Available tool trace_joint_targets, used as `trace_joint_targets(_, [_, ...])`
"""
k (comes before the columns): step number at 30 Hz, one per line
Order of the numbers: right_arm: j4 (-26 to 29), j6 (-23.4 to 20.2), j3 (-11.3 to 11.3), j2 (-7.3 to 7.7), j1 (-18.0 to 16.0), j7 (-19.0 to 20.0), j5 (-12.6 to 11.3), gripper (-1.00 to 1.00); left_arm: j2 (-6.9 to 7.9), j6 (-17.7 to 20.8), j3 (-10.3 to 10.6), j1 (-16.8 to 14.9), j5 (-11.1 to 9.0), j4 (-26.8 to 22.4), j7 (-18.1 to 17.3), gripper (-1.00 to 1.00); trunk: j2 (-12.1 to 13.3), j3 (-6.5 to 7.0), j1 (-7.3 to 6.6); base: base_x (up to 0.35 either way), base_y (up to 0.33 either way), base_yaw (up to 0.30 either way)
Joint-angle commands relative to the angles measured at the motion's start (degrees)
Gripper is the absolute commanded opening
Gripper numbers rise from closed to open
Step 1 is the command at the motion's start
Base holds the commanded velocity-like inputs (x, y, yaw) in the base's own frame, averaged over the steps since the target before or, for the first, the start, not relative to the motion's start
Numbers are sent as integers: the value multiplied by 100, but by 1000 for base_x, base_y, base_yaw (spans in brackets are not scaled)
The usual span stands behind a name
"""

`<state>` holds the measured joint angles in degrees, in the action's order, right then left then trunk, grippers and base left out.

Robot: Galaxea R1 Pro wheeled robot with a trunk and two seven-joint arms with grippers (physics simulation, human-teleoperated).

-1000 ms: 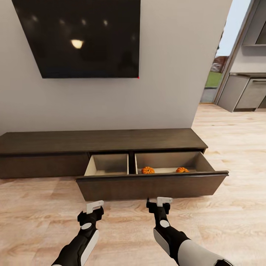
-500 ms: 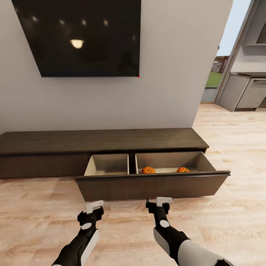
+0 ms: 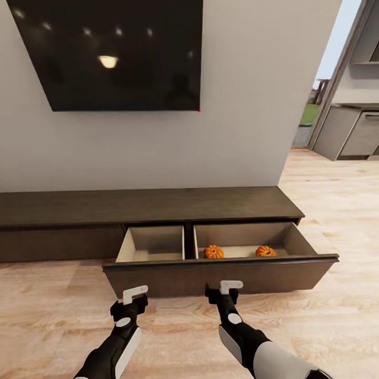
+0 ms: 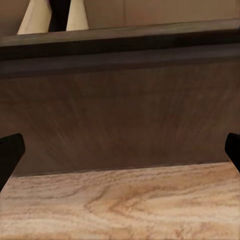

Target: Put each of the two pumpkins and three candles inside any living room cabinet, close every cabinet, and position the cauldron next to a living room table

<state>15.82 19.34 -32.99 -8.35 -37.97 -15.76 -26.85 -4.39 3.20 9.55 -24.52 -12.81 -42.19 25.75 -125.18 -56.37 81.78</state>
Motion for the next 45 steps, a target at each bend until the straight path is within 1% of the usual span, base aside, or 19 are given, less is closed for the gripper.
trace_joint_targets(1, [0,0,-2,0,0,1,2,100,-2,-1,4,0,-1,0,0,100,0,0,0,13,0,0])
trace_joint_targets(6, [0,0,-9,0,0,3,4,100,-7,-3,4,0,-5,0,0,100,0,0,0,5,0,0])
trace_joint_targets(31, [8,-9,-21,-17,0,12,4,100,0,-3,-15,0,7,0,0,100,-1003,-449,549,0,0,0])
trace_joint_targets(39, [7,-9,-23,-25,0,12,4,100,0,-28,-11,0,6,-1,7,100,-1003,-449,549,11,0,0])
trace_joint_targets(45, [4,-12,-23,-26,0,12,4,100,2,-33,-25,0,7,0,9,100,-1003,-449,549,262,0,0])
